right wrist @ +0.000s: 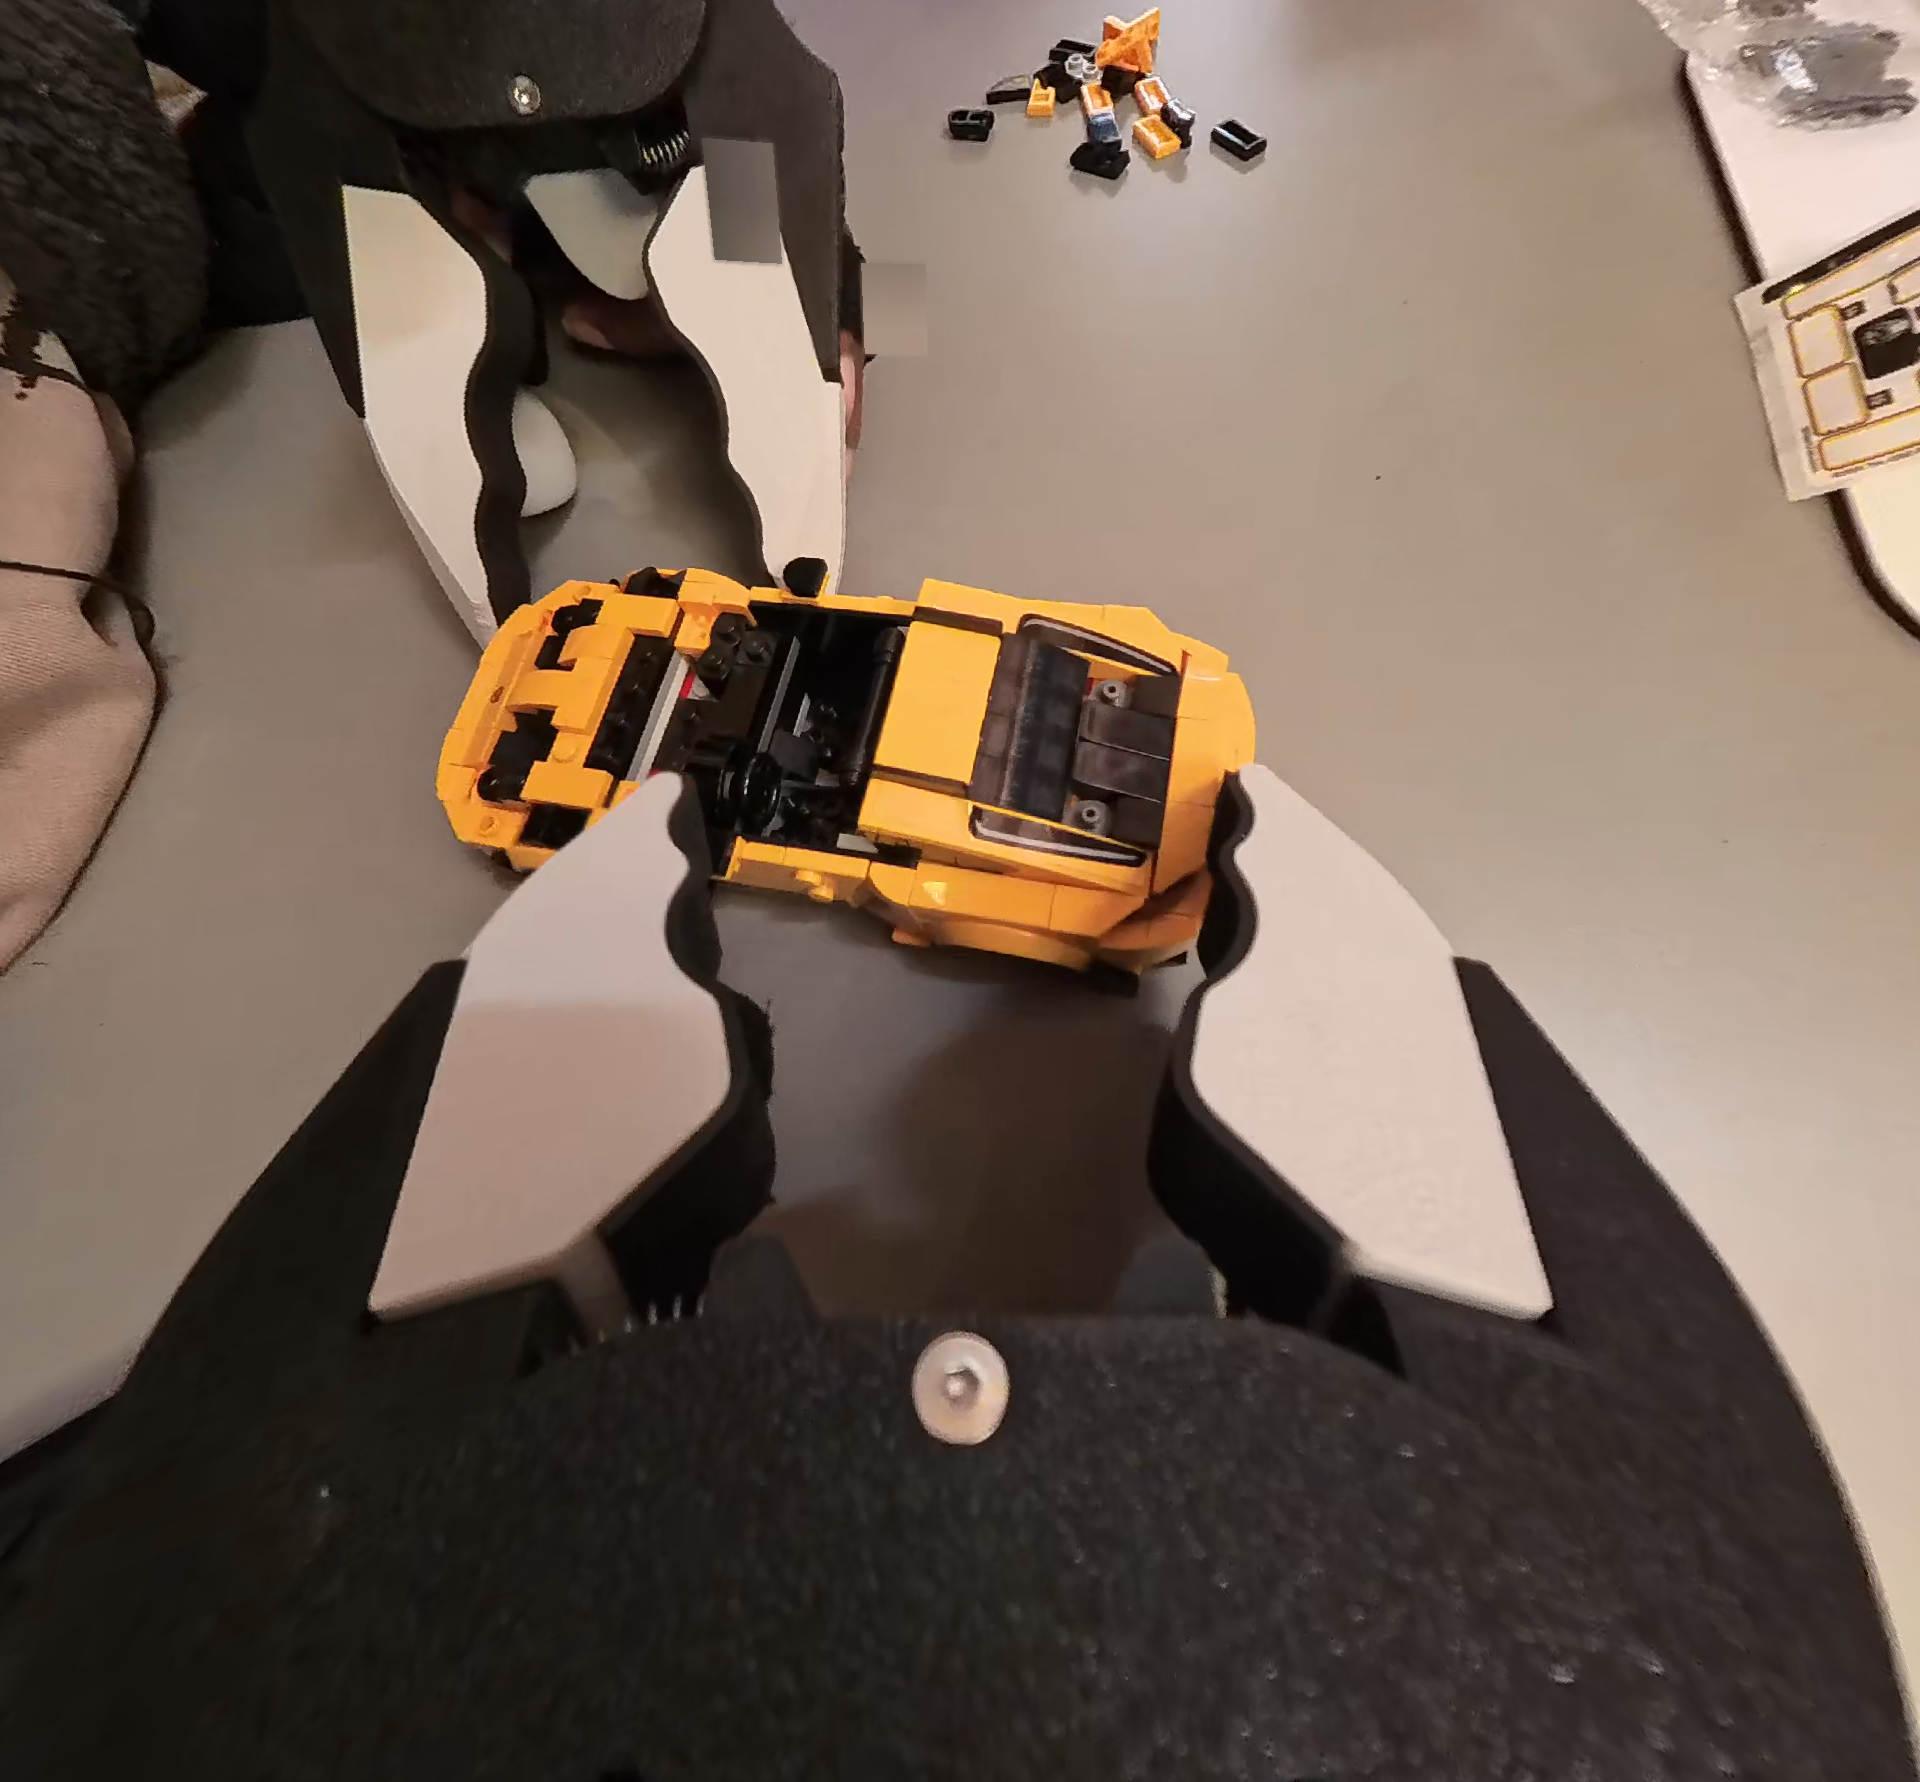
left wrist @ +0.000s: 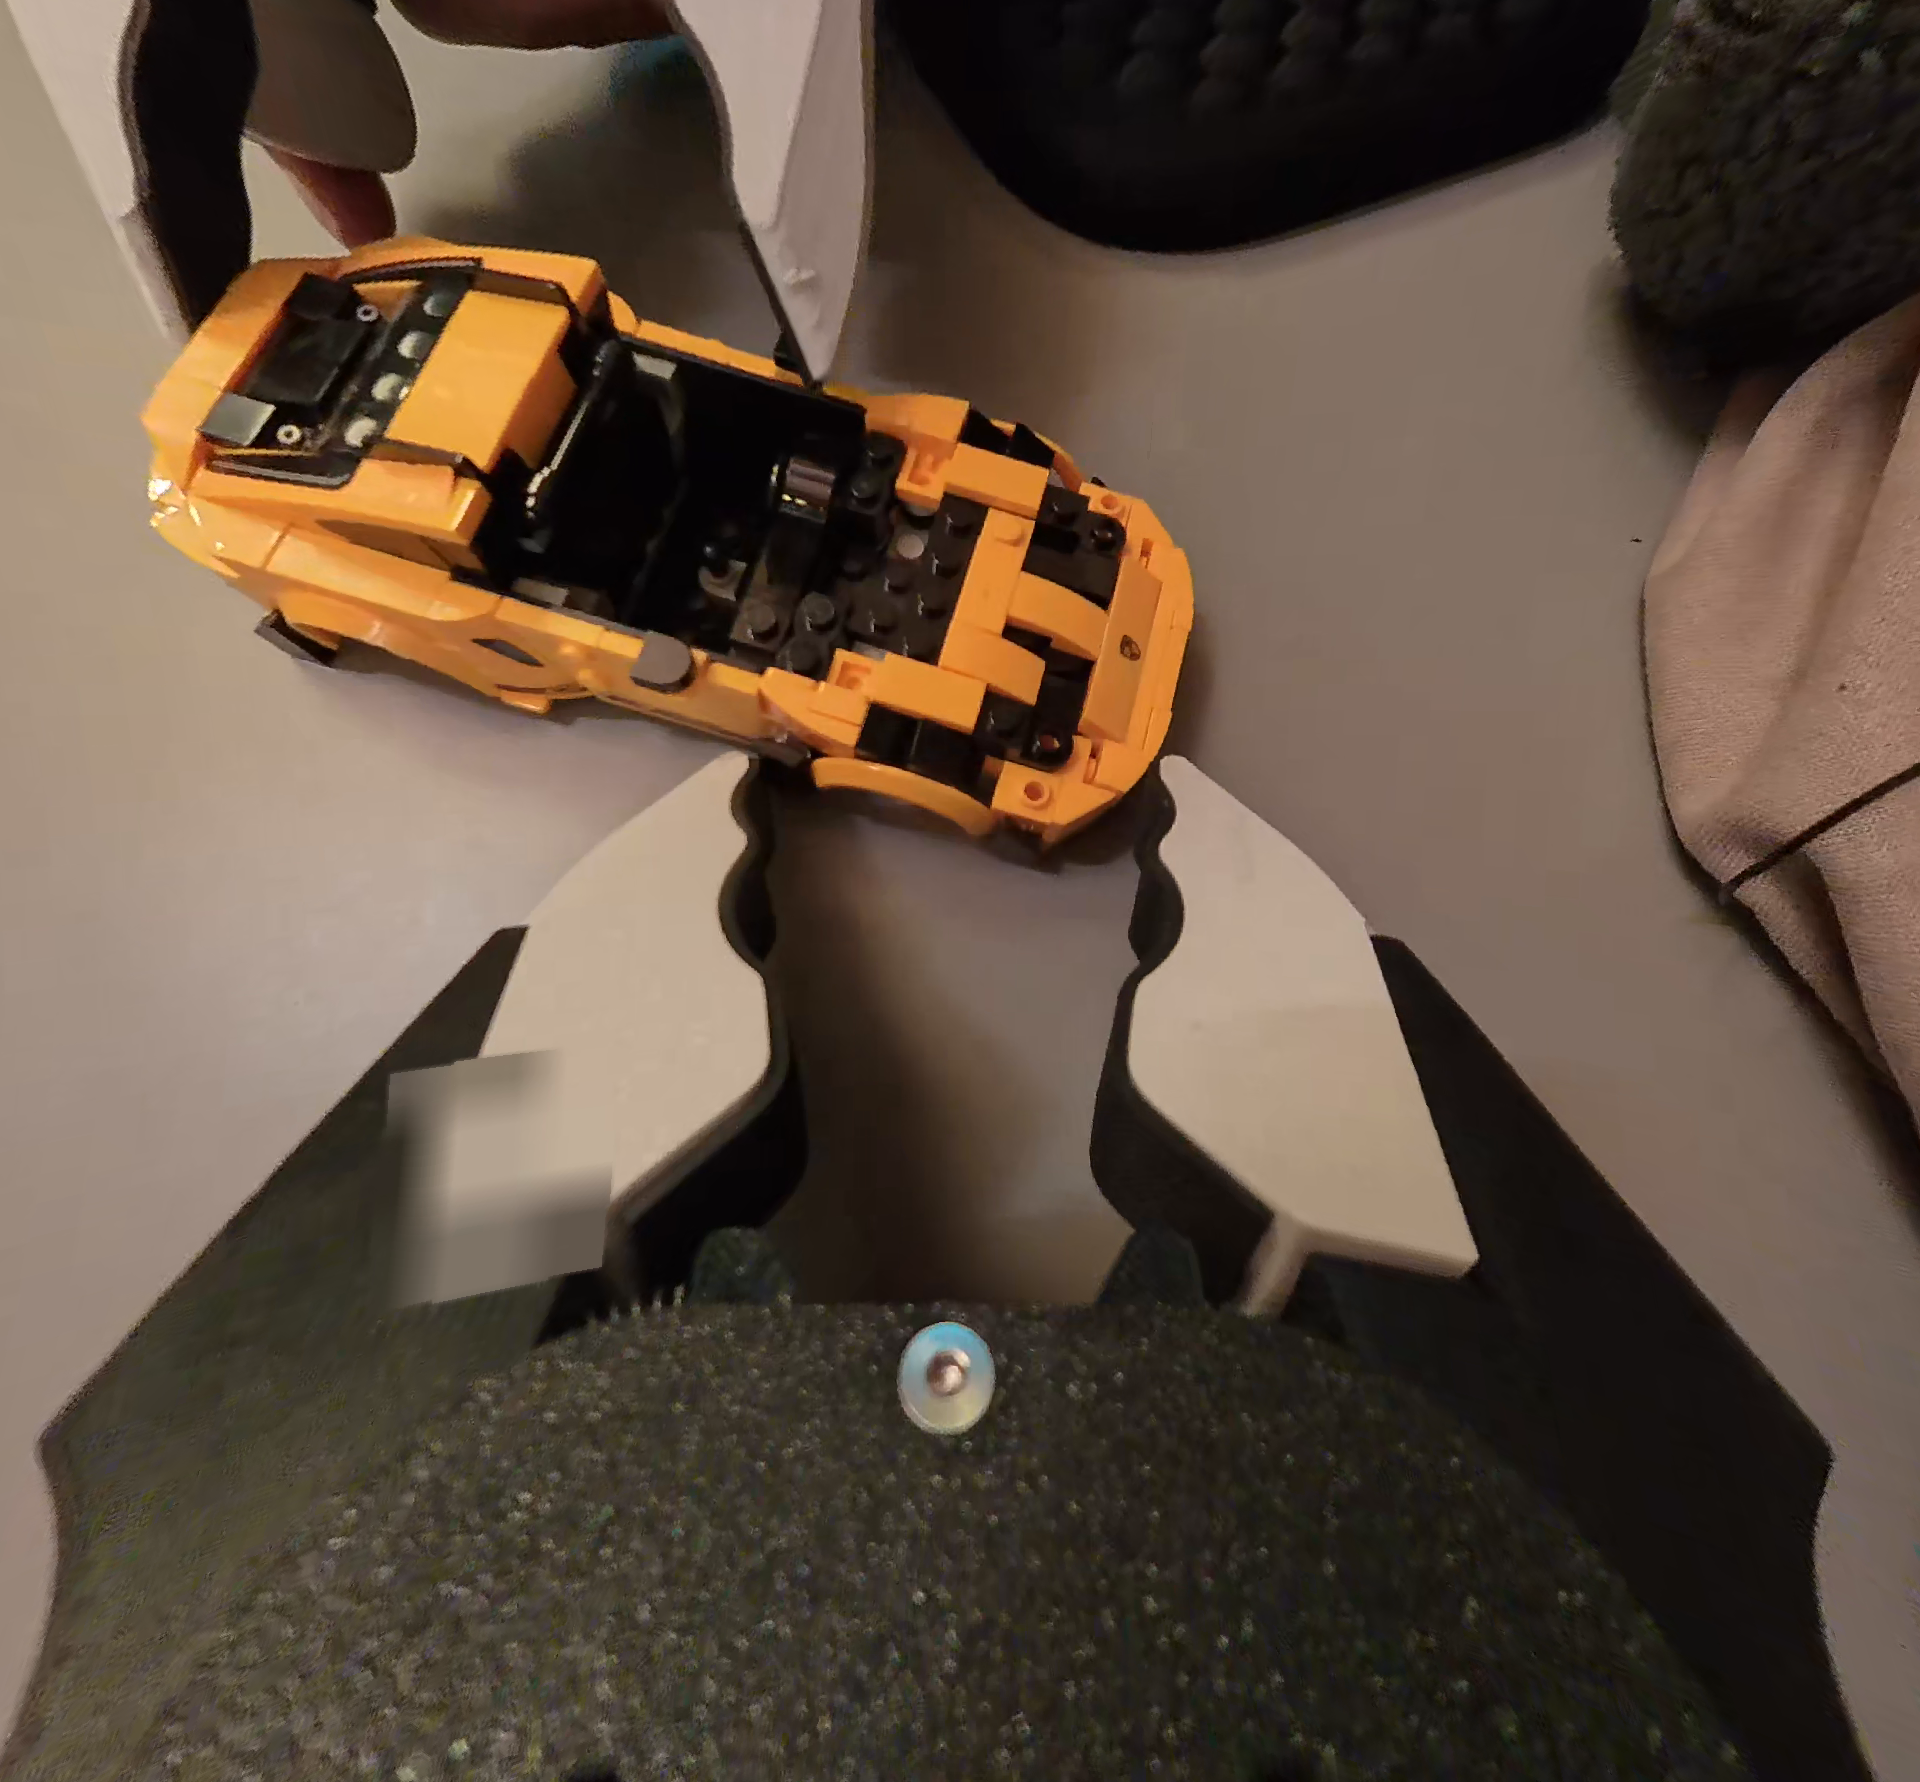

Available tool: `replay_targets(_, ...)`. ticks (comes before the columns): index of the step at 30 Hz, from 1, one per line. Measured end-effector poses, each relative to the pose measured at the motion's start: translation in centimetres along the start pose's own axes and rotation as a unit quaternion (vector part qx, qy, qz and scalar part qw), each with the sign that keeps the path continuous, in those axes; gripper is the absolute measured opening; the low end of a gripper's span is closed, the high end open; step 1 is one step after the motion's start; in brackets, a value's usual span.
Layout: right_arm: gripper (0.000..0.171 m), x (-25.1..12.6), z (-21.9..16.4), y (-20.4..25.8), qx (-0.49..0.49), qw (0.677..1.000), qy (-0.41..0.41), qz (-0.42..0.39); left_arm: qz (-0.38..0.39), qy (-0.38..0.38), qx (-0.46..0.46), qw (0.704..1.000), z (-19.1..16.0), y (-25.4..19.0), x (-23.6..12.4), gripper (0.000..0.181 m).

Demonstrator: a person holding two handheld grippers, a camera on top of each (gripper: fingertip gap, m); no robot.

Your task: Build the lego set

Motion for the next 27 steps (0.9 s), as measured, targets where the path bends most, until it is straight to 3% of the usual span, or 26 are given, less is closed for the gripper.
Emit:
replay_targets(16,0.088,-0.1,-0.1,-0.3,-0.015,0.999,0.019,-0.033,0.001,-0.002,-0.001,1.0,0.0,0.1,0.0,0.067)
replay_targets(22,0.108,-2.0,0.1,3.0,-0.017,0.991,0.072,-0.111,-0.003,0.008,0.023,1.0,-0.2,-0.4,0.0,0.078)
replay_targets(27,0.099,-1.4,-0.7,7.5,0.005,0.969,0.077,-0.234,-0.019,-0.029,-0.004,0.999,0.4,-0.3,-0.7,0.071)
Point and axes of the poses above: each gripper's, where its closed fingertips meet, x out along the fingers, z out of its top, y = z × x across the jaws, the point moved 3 cm from there along -x, back along the fingers, and after that the axes turned 3 degrees about -z, right-handed, at the moved point
